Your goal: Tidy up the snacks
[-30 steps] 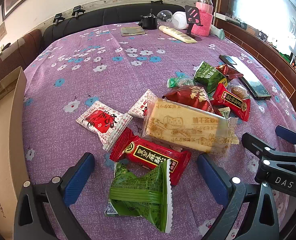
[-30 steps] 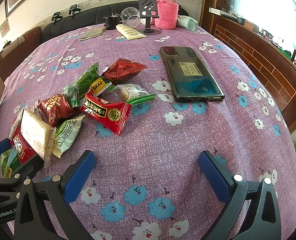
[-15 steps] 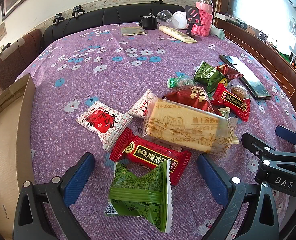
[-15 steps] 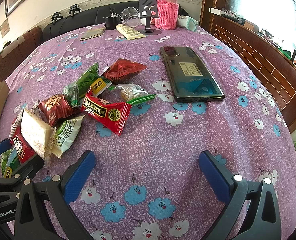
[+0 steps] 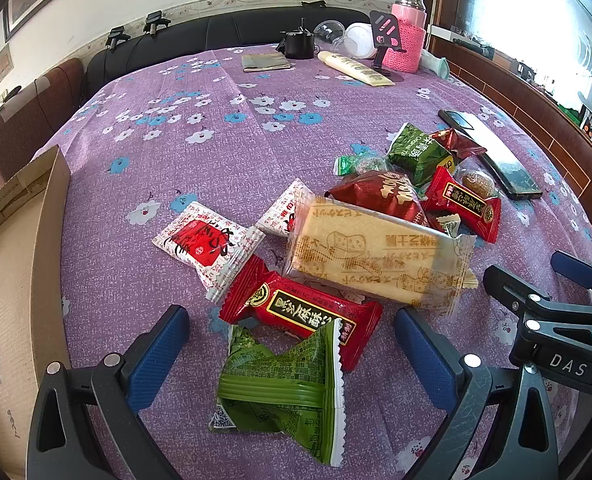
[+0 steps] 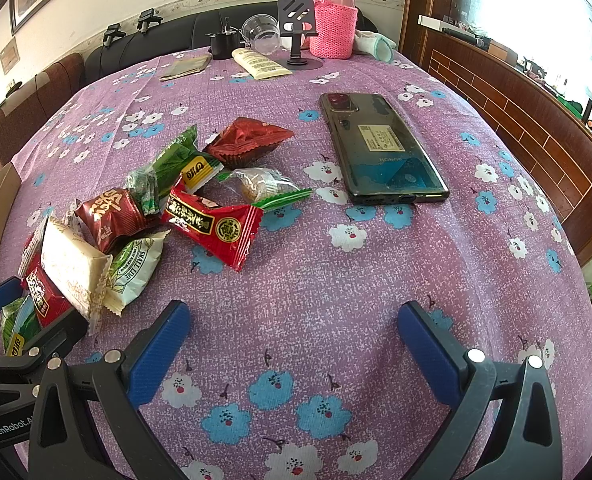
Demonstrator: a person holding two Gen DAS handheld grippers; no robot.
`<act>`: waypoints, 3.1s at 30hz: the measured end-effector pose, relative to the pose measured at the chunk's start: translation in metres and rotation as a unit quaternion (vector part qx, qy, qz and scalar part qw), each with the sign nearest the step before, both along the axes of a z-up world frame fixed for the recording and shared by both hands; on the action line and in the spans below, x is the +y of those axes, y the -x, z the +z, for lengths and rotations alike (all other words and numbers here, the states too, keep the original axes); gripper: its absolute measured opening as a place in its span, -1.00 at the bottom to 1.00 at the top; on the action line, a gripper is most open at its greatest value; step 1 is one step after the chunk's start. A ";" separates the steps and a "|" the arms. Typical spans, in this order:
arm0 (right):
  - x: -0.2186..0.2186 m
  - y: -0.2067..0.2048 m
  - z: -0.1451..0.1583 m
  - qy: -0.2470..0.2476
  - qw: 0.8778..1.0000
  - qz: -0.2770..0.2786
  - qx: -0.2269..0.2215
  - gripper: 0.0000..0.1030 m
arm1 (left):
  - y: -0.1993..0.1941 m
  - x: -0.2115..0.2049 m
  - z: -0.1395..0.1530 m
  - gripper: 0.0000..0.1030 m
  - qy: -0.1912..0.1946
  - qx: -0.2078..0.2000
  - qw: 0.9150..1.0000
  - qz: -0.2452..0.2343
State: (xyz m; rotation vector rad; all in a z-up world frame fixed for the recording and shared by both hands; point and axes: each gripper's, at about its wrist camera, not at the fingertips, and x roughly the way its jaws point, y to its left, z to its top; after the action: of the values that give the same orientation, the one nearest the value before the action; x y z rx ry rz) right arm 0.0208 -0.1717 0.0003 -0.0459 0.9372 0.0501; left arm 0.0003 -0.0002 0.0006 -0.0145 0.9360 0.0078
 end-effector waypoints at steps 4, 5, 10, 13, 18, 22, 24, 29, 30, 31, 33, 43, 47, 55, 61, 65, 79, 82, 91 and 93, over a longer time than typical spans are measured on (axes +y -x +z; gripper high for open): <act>0.000 0.000 0.000 0.000 1.000 0.000 0.000 0.99 | 0.000 0.000 0.000 0.99 0.000 0.000 1.000 0.000; 0.000 0.000 0.000 0.000 1.000 0.000 0.000 0.99 | 0.000 0.000 0.000 0.99 0.000 0.000 1.000 0.000; 0.000 0.000 0.000 0.000 1.000 0.000 0.000 0.99 | 0.000 0.000 0.000 0.99 0.000 0.000 1.000 0.000; 0.000 0.000 0.000 0.000 1.000 0.000 0.000 0.99 | 0.000 0.000 0.000 0.99 0.000 0.000 1.000 0.000; 0.000 0.000 0.000 0.000 1.000 0.000 0.000 0.99 | 0.000 0.000 0.000 0.99 0.000 0.000 1.000 0.000; 0.000 0.000 0.000 0.000 1.000 0.000 0.000 0.99 | 0.000 0.000 0.000 0.99 0.000 0.001 1.000 -0.001; 0.000 0.000 0.000 0.000 1.000 0.000 0.000 0.99 | 0.001 0.000 0.000 0.99 -0.001 0.002 1.000 -0.010; 0.000 0.000 0.000 0.000 1.000 0.000 0.000 0.99 | 0.004 -0.002 0.003 0.99 -0.033 -0.004 0.999 -0.029; 0.000 0.000 0.000 0.000 1.000 0.000 0.000 0.99 | 0.006 -0.005 0.005 0.99 -0.049 -0.013 0.998 -0.025; 0.000 0.000 0.000 0.000 1.000 0.001 0.000 0.99 | 0.007 -0.006 0.007 0.99 -0.063 -0.023 0.998 -0.022; 0.000 0.000 0.000 0.000 1.000 0.003 0.001 0.99 | 0.011 -0.006 0.012 0.99 -0.070 -0.041 0.996 -0.023; -0.001 0.001 0.000 -0.001 1.000 0.025 0.004 0.99 | 0.022 -0.002 0.028 0.90 -0.094 -0.099 0.991 -0.010; -0.001 0.001 0.001 -0.001 1.000 0.025 0.004 0.99 | 0.020 -0.001 0.028 0.90 -0.095 -0.099 0.991 -0.007; -0.001 0.001 0.001 -0.001 1.000 0.025 0.004 1.00 | 0.022 -0.001 0.030 0.90 -0.094 -0.104 0.990 -0.006; -0.001 0.001 0.001 -0.001 1.000 0.025 0.004 1.00 | 0.024 0.000 0.030 0.85 -0.083 -0.104 0.991 -0.011; -0.001 0.001 0.001 -0.001 1.000 0.025 0.004 1.00 | 0.023 0.001 0.031 0.85 -0.076 -0.102 0.992 -0.013; -0.002 0.002 0.002 -0.007 1.000 0.029 0.002 1.00 | 0.020 0.003 0.028 0.74 -0.062 -0.092 0.994 -0.017; -0.001 0.002 0.003 -0.014 0.999 0.034 0.000 0.99 | 0.018 0.004 0.026 0.64 -0.052 -0.084 0.995 -0.018; 0.002 0.011 0.021 -0.063 0.994 0.088 0.001 0.24 | 0.015 0.036 0.033 0.10 0.020 -0.080 0.997 0.009; 0.011 0.015 0.032 -0.052 0.992 0.113 -0.018 0.24 | 0.015 0.047 0.035 0.06 0.039 -0.084 0.995 0.021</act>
State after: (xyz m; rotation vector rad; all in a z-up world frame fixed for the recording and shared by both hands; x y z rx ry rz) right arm 0.0054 -0.1605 0.0322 -0.0573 0.8880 0.3069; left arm -0.0148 0.0464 0.0361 -0.1061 0.7672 0.0088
